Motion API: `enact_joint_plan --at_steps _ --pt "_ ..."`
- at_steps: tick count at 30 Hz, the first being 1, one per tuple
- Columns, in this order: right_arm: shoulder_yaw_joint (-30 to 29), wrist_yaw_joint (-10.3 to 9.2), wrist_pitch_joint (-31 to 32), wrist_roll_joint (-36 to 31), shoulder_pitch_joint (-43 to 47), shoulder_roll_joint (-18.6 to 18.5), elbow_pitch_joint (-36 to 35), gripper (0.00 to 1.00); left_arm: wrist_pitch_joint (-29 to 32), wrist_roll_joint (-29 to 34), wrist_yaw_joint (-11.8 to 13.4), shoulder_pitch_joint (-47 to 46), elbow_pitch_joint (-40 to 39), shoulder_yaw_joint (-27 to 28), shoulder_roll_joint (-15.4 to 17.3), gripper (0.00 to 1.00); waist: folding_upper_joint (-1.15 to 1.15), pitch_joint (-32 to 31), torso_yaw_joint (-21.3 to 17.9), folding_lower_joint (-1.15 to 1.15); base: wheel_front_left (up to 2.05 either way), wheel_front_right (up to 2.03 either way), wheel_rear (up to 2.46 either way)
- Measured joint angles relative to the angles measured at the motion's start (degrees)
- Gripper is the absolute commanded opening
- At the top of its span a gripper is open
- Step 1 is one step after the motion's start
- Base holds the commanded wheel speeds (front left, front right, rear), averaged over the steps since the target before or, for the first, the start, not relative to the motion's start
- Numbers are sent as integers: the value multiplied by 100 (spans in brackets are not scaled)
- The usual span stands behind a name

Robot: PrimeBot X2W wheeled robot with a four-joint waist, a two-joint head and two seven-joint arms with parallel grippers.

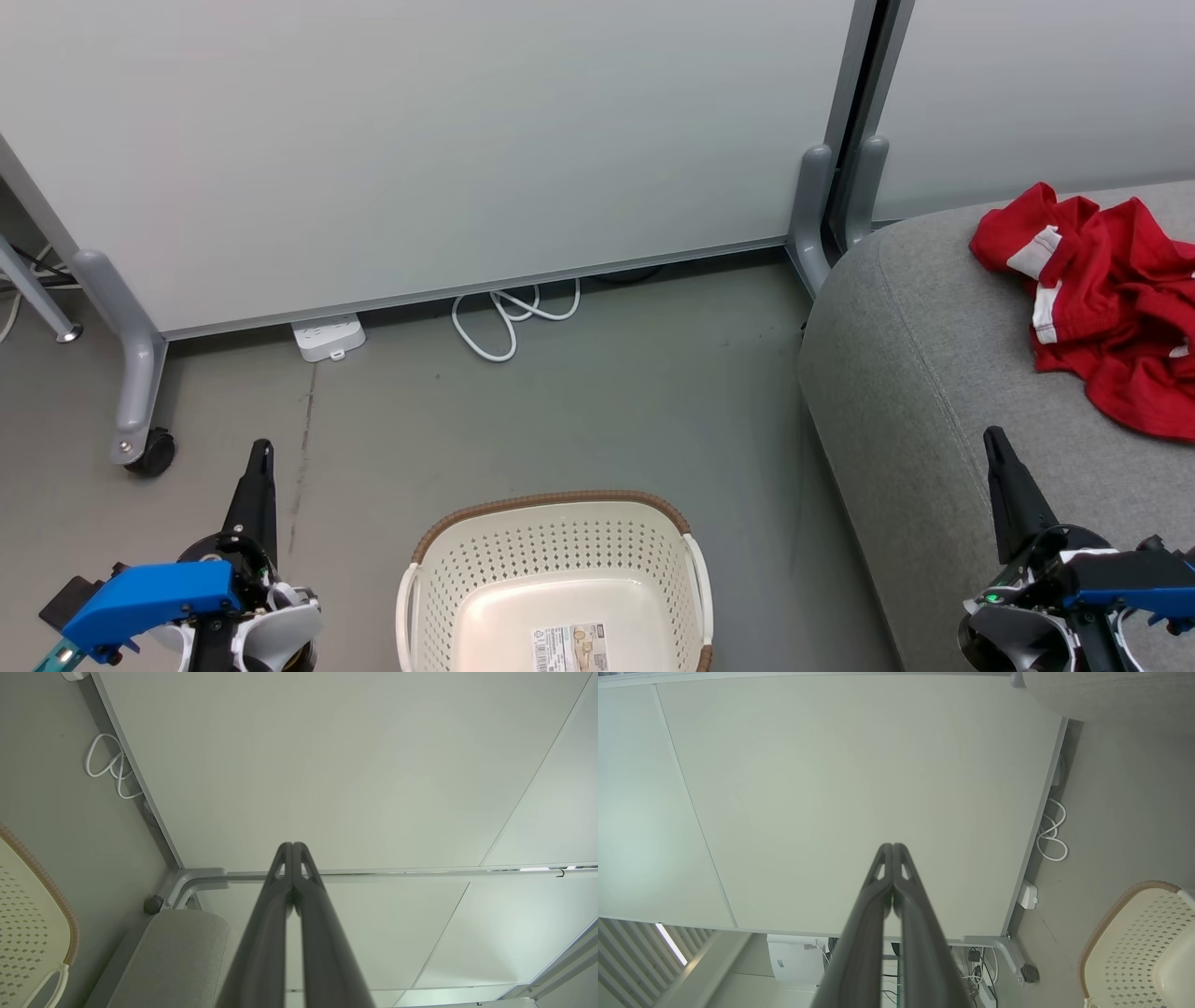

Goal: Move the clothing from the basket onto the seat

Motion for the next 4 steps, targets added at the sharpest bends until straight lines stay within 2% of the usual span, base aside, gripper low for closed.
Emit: enact_joint_plan --at_steps 4 --pt "0 0 0 0 -1 0 0 0 0 0 0 0 0 1 -1 0 0 0 0 0 0 0 0"
